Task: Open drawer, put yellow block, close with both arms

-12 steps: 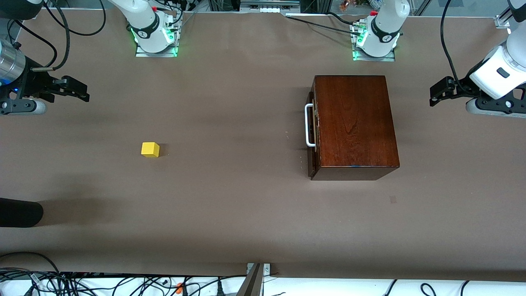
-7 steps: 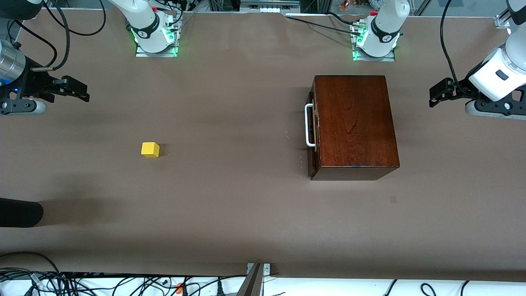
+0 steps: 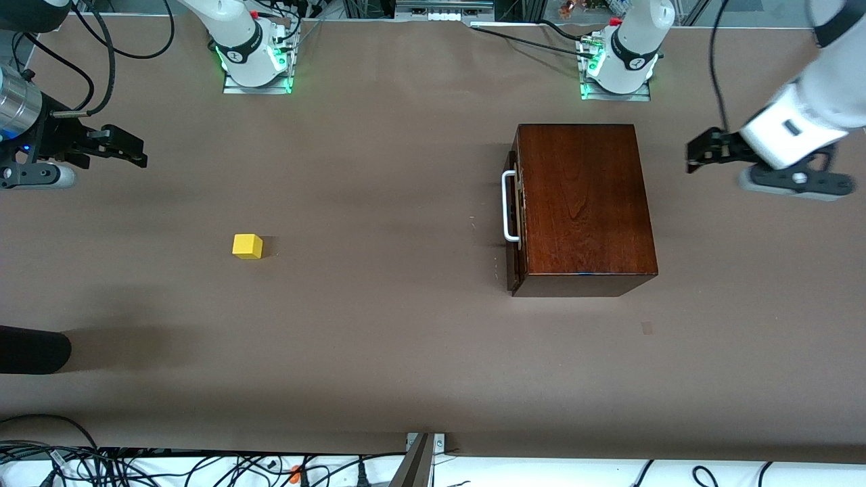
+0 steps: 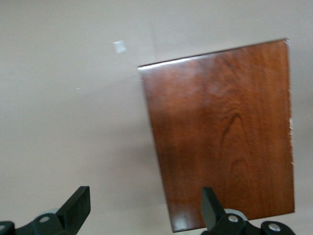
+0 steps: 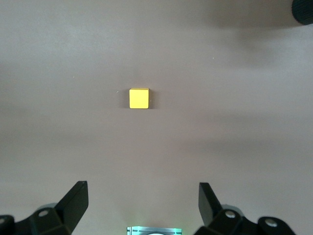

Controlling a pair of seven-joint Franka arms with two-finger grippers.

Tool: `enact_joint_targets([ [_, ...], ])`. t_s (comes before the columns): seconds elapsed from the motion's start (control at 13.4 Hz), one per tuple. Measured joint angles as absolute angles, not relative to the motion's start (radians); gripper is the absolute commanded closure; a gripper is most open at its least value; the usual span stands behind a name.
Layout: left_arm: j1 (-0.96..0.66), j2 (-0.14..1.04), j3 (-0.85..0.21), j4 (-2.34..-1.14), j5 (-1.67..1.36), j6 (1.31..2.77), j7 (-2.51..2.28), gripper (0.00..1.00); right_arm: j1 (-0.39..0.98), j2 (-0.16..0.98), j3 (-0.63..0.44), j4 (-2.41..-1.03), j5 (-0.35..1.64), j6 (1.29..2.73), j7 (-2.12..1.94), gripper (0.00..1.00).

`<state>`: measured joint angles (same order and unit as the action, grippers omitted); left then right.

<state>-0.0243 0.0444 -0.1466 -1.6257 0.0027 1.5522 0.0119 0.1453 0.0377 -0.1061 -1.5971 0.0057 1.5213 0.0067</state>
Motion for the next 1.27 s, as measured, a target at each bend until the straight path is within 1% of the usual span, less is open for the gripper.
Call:
enact_joint_targets([
  [0.15,-0.041,0.087,-0.242,-1.625,0.002,1.561,-0.060,0.00,0.145,0.038,-0.106,-1.597,0.006,1.521,0.007,0.00],
  [0.3,-0.069,0.152,-0.344,-1.620,0.002,1.610,-0.201,0.00,0.145,0.038,-0.106,-1.597,0.006,1.521,0.007,0.00],
  [0.37,-0.097,0.186,-0.372,-1.613,0.002,1.629,-0.271,0.00,0.145,0.038,-0.106,-1.597,0.006,1.521,0.007,0.00],
  [0.52,-0.185,0.254,-0.386,-1.595,0.031,1.685,-0.398,0.00,0.145,0.038,-0.106,-1.597,0.006,1.521,0.007,0.00],
  [0.67,-0.274,0.316,-0.388,-1.587,0.132,1.739,-0.537,0.00,0.145,0.038,-0.106,-1.597,0.006,1.521,0.007,0.00],
  [0.9,-0.415,0.414,-0.390,-1.583,0.283,1.770,-0.760,0.00,0.145,0.038,-0.106,-1.597,0.006,1.521,0.007,0.00],
  [1.05,-0.455,0.471,-0.389,-1.583,0.350,1.784,-0.833,0.00,0.145,0.038,-0.106,-1.597,0.006,1.521,0.007,0.00],
  [1.27,-0.451,0.515,-0.379,-1.579,0.397,1.789,-0.841,0.00,0.145,0.038,-0.106,-1.597,0.006,1.521,0.007,0.00],
])
